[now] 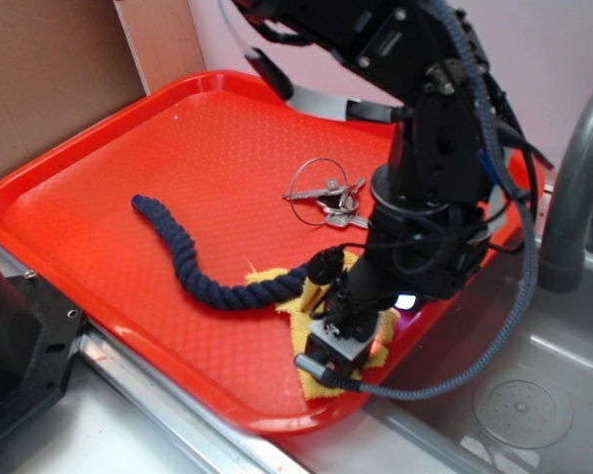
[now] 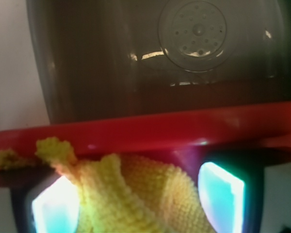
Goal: Grab the yellow cloth.
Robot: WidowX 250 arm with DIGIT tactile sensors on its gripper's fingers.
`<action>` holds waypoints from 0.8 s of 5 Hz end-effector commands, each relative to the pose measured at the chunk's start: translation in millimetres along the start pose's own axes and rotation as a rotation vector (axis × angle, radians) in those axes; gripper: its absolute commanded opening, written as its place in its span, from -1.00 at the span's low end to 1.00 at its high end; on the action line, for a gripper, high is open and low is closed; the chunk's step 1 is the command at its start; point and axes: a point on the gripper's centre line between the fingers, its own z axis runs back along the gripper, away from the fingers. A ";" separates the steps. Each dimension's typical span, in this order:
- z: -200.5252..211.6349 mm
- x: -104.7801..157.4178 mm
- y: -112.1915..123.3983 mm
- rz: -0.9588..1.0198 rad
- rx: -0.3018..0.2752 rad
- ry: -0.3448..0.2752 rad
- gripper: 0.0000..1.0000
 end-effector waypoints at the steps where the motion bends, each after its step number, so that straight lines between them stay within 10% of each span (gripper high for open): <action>1: 25.0 -21.9 -30.5 0.019 0.042 -0.083 -1.00; 4: 38.2 -35.2 -35.2 0.077 0.069 -0.110 -1.00</action>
